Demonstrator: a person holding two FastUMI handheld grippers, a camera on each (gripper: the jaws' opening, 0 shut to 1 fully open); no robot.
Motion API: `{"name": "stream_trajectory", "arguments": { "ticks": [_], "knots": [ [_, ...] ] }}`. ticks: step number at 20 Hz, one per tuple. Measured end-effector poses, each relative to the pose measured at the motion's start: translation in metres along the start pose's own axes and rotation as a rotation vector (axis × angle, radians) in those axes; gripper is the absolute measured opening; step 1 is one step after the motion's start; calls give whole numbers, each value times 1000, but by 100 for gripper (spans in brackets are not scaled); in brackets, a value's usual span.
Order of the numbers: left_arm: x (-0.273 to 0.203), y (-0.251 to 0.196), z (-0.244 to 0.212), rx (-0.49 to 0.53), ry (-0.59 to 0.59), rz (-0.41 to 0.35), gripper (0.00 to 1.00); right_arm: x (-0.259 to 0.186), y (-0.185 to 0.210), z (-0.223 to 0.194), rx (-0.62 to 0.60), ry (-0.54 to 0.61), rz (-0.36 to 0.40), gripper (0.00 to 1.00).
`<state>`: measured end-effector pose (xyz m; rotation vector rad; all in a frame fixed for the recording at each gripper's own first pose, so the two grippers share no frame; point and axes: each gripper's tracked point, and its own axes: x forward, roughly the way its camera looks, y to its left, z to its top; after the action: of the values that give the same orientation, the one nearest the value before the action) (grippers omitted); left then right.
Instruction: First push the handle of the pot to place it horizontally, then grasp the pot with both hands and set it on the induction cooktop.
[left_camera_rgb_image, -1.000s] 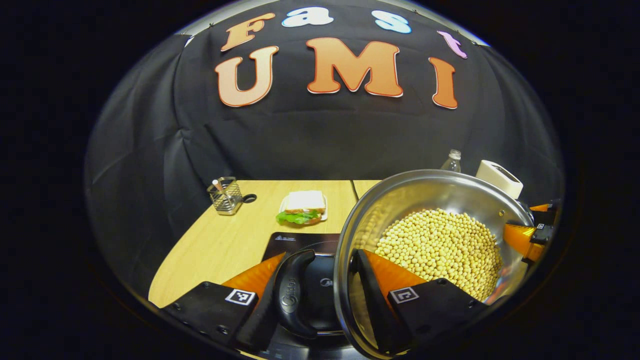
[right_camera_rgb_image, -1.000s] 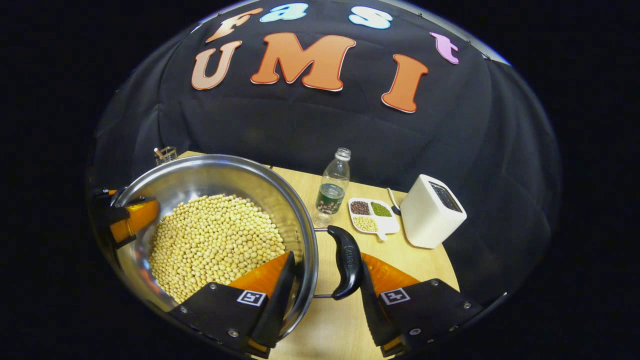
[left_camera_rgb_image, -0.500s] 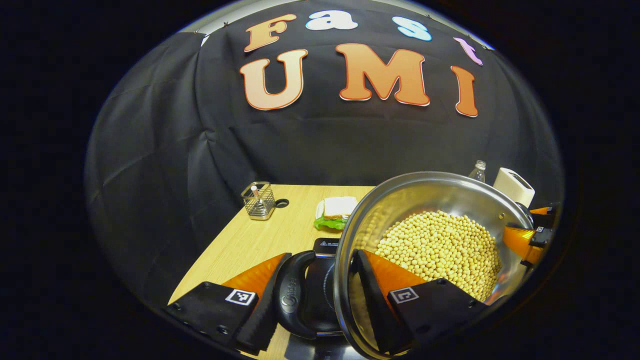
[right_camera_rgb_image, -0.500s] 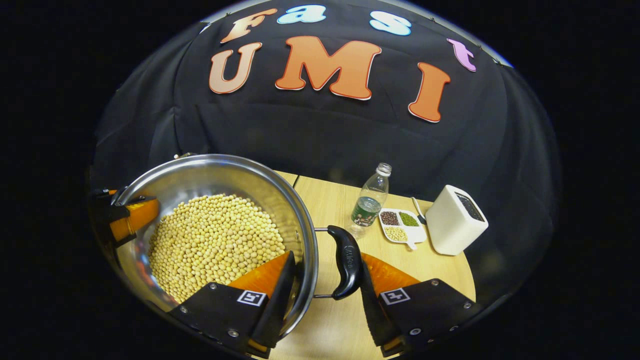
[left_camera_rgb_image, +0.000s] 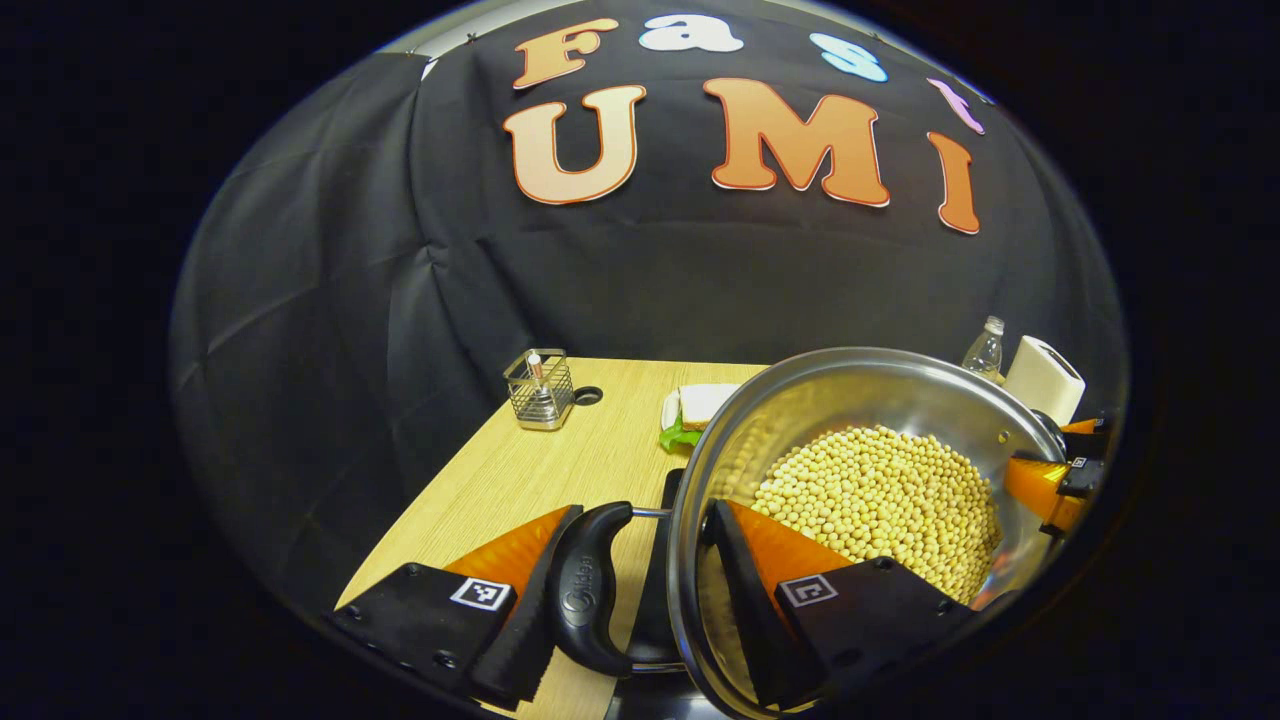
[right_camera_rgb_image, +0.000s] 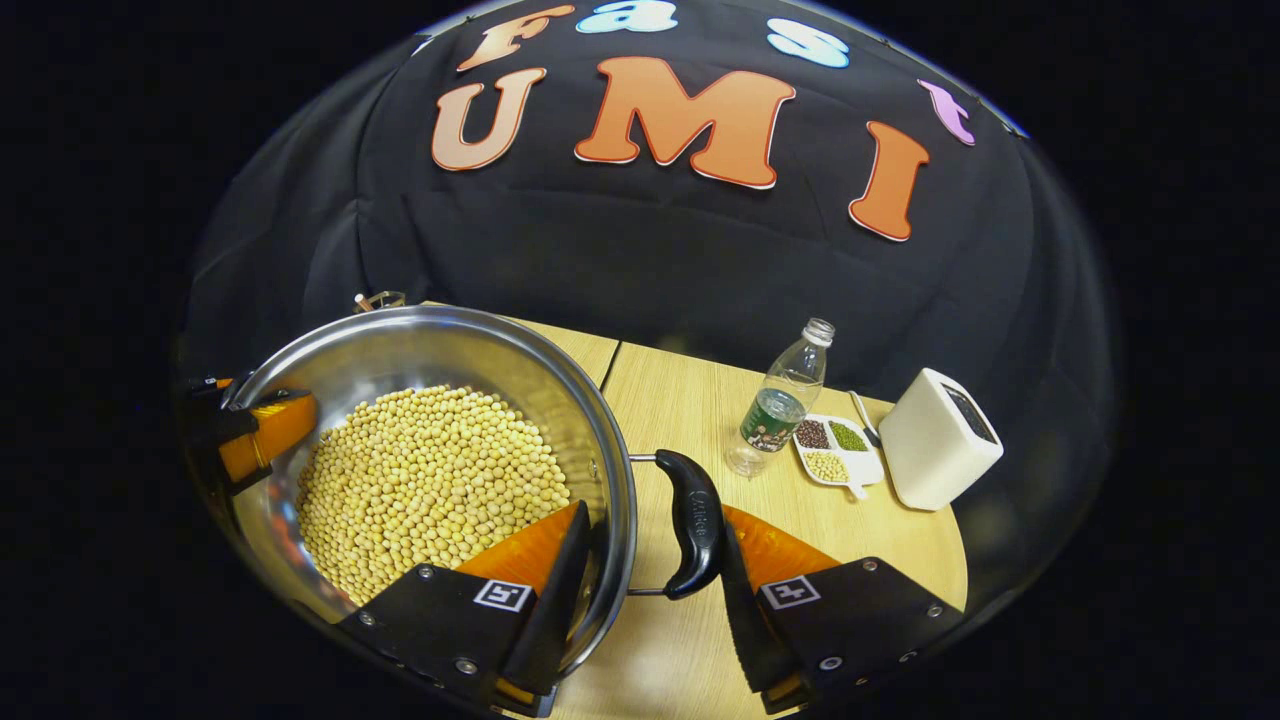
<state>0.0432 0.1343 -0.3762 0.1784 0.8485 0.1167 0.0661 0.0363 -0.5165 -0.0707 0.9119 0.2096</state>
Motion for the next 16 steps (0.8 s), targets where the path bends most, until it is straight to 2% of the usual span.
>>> {"name": "stream_trajectory", "arguments": {
  "ticks": [7, 8, 16],
  "knots": [
    [5, 0, -7, -8, 25, -1, 80, -6, -1, 4, -4, 29, 4, 69],
    [5, 1, -8, -14, 30, 0, 83, -5, -2, 3, -7, 34, 4, 69],
    [6, 1, -10, -36, 78, -5, 83, -5, -5, 8, -21, 65, 8, 69]
  ]
}}
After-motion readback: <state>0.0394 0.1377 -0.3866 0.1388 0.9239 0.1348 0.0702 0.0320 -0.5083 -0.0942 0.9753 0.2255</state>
